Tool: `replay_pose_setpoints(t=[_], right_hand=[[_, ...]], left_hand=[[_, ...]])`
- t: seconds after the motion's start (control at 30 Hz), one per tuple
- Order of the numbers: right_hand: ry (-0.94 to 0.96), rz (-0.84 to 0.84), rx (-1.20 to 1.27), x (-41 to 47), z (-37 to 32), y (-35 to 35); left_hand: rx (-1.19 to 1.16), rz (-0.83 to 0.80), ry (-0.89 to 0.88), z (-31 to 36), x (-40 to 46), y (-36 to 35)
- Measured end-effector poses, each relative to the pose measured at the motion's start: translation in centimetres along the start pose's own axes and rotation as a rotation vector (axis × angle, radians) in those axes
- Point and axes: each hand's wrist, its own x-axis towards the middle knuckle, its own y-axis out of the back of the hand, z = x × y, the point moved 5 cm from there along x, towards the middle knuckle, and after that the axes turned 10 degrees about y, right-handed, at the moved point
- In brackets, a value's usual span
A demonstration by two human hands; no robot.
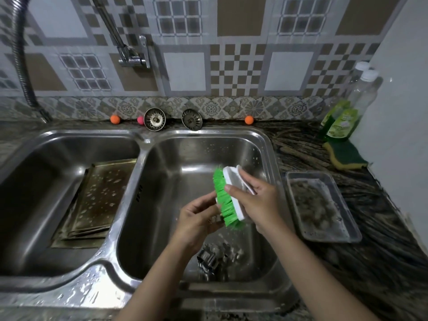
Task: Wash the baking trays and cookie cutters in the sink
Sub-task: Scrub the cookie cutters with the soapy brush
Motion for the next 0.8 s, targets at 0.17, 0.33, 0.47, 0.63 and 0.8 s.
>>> replay_pose_setpoints(t=[0.17,0.33,0.47,0.63,0.8], right_hand=[[-0.087,0.073,-0.031,2.0,3.3,0.1],[-0.139,-0.004,0.025,0.0,4.1,-0.2],[-0.083,0.058,-0.016,-0.2,4.5,-0.3],[-0.121,0.109,-0.062,1.4,5.8,-0.3],[-0.196,0.128,0.062,0.3,5.6,-0.7]], left_hand=[[0.104,0.061,0.091,-2.3,-0.5,0.9],[0.062,0.192,0.112,-2.3,1.1,2.4],[0.084,0.114,0.132,-2.9,1.1,1.5],[0.080,0.094,0.175,-3.7,0.8,1.7],[-0.156,0.207,0.129,-2.6,1.9,3.1]])
